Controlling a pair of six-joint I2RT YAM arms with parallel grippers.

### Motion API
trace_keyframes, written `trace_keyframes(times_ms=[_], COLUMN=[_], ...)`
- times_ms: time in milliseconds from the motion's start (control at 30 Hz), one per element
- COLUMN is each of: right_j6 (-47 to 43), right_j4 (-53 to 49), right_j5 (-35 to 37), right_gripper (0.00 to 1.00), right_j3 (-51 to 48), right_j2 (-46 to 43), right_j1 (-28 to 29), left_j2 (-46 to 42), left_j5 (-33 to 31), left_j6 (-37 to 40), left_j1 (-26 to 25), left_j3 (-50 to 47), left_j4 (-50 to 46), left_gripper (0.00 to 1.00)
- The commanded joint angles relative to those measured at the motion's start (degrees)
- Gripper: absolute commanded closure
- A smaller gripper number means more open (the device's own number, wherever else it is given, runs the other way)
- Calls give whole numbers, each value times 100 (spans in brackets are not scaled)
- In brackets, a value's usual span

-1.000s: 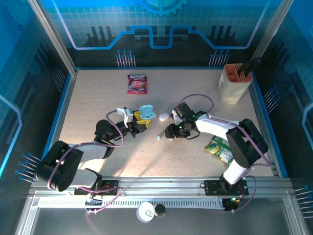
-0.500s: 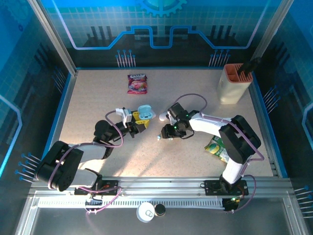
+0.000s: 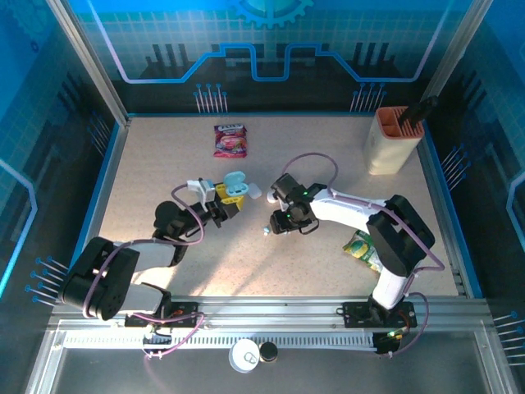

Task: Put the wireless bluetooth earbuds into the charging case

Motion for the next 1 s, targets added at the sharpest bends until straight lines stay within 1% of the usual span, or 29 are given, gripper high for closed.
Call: trace_keyframes(times_ms=[0,133,233,300,533,833,967], right_j6=[-240,-174,-87,-42,-50,-145,-165], right_j4=[-919,-1432,-1751,-1899,-1953,-1876,-1876], right_j5=[1511,2317,2851,3031,2985,2864,2869], right_gripper=[49,51,55,58,66,70,74], right_j3=[396,746,1081,1261,1452,1553,1566], right_j2=[-8,348,672,895,1349,1627,1658], right_j1=[413,813,1071,1192,1304,1296,1288], left_j2=[-144,-230,-310,-363,-389,-271,-229], left_j5=[-361,-570,-644,-644,-558,-450,-394], left_j6=[-51,-134,-143,-156,-213,-233,-250], left_j1=[228,407,477,508,535,536,535], left_j3=[-130,-203,-247,-272,-318,-239,-228], left_j4=[194,196,194,194,198,194,194], left_gripper=[71,71,72,71,71,71,71])
